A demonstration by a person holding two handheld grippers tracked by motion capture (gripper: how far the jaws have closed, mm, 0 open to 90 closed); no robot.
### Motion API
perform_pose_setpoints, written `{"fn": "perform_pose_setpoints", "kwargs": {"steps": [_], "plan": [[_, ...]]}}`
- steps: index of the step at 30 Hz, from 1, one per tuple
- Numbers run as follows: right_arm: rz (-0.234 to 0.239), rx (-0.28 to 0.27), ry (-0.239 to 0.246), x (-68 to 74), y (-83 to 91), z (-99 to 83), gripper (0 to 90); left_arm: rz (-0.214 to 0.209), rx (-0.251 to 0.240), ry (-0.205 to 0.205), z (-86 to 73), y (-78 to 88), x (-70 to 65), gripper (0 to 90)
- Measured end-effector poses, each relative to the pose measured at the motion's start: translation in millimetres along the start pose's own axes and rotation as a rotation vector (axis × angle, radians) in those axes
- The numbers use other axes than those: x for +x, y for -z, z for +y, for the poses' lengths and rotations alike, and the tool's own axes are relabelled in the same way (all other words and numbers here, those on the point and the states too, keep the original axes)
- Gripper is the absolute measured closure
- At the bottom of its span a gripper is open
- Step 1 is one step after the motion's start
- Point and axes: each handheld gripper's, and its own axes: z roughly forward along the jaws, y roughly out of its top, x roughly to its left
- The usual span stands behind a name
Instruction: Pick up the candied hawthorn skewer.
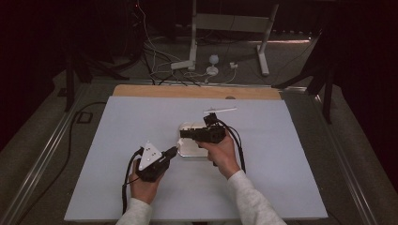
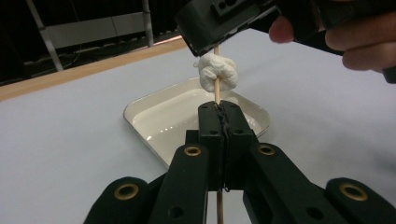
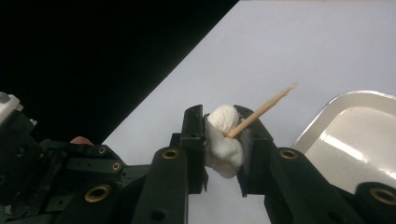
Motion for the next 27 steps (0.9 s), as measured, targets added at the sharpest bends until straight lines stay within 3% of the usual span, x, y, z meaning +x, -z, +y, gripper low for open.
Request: {"fn": "perform_pose_setpoints", "kwargs": {"steps": [4,5,7,8,10,18,20,22,23,27], "plan": [[-0.014,-0.03,0.001,1.5,6.8,3.2,79.0,-0.007,-0.008,-0.012,1.5,-0.3,-1.3,90.0],[-0.044,-0.058,0.0,1.2,10.3,4.1,79.6,0.0,0.018,-0.04,-1.0,-0.1,-2.2,90.0],[-0.056,-0.097,-0.026,-4.5,20.2,8.9,80.4,-0.002,0.008,-0.026,-2.6,1.0,-1.7,90.0],[-0.052,-0.095,-0.025,-7.0,23.4,10.9,80.5,-0.017,-0.002,-0.013,-2.2,1.7,-0.6,90.0],[-0.075,-0.092,-0.005,-7.1,27.0,12.4,80.7,-0.02,0.001,-0.046,0.9,0.6,-5.2,90.0],[-0.1,-0.11,0.011,-7.2,31.3,15.9,81.4,-0.026,-0.007,-0.037,1.3,1.7,-2.9,90.0],[-0.158,-0.129,0.028,-6.6,35.0,19.1,81.9,-0.009,0.018,-0.061,-0.1,1.5,-3.5,90.0],[-0.158,-0.172,0.008,-11.3,48.6,26.0,81.9,-0.004,0.021,-0.053,-1.8,2.4,-1.2,90.0],[-0.164,-0.175,0.022,-11.8,55.0,29.1,81.8,-0.002,0.008,-0.013,-2.6,4.3,4.0,90.0],[-0.202,-0.138,0.094,-7.5,63.1,32.4,81.3,-0.003,-0.015,0.013,0.2,5.7,7.6,90.0]]}}
